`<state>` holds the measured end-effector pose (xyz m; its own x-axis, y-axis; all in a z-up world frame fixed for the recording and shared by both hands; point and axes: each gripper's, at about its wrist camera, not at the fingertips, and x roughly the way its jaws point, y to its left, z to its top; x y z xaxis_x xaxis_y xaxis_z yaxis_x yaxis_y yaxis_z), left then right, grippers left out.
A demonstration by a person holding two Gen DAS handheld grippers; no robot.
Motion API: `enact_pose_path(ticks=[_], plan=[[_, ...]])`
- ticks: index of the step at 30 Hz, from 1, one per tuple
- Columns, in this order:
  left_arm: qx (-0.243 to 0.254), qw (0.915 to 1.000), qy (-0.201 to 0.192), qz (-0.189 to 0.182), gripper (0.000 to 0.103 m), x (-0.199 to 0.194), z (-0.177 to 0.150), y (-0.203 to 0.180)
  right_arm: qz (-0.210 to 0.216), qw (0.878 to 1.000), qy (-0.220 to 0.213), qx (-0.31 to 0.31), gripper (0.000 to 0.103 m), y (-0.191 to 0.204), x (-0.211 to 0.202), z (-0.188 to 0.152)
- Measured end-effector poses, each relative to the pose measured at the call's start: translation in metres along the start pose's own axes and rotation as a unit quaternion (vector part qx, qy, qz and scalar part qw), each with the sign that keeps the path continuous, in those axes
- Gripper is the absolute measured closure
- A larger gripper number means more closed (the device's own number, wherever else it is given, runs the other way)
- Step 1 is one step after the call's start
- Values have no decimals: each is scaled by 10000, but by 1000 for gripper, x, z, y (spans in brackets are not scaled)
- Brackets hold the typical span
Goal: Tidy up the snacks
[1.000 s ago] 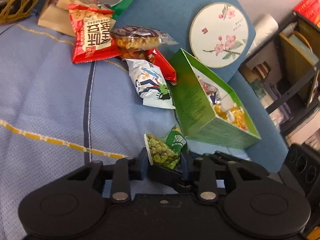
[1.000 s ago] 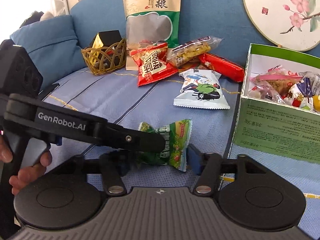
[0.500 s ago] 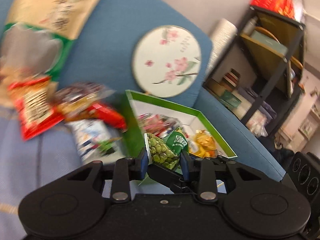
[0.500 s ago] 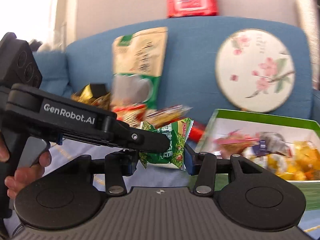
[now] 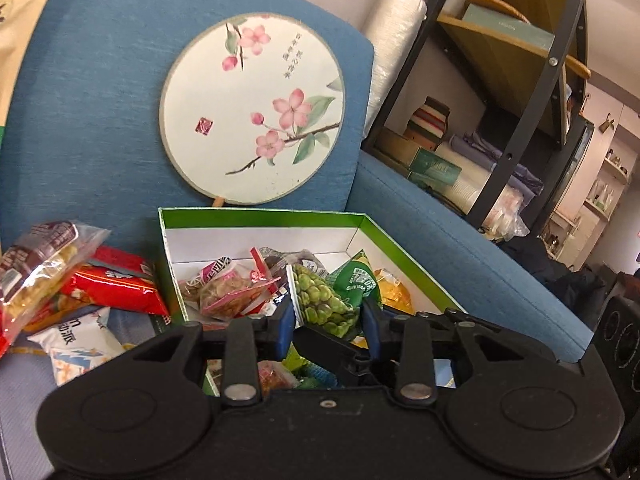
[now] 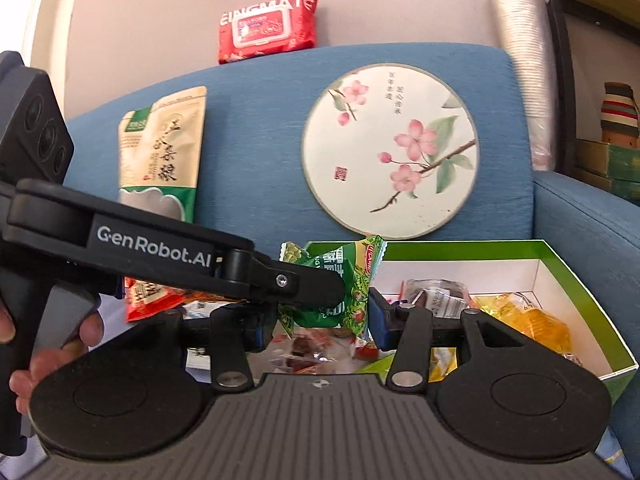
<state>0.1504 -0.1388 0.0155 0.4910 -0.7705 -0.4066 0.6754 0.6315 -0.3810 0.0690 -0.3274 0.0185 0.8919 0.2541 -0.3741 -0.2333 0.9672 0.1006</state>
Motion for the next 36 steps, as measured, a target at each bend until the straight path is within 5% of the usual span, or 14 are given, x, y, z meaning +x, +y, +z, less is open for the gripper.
enact_pose_path(ticks=[2,3,6,18,24,30,36], plan=[[-6,9998,132,151,22,6,-3,2,-90,9998,188,-46,0,-2,6,-5],[-9,9994,137,306,0,7,-7,4,-139,9993,350,-84,0,-1,11,-8],[-93,9967,-202,775,0,-12,-17,11,-283,9983,436,-268,0,3,10,-11],[-871,9812,-393,1675,0,-104,-44,81,-18,9992,100,-394,0,32,-8,-20],[-1485,9704,-595,1812,0,-127,-46,132,178,9997,136,-58,0,56,-10,-16],[-1509,9625,-811,2103,0,-146,-29,153,614,9960,589,288,0,102,38,16],[-1971,9546,-753,2101,0,-159,-28,173,524,9914,985,678,0,128,103,35]])
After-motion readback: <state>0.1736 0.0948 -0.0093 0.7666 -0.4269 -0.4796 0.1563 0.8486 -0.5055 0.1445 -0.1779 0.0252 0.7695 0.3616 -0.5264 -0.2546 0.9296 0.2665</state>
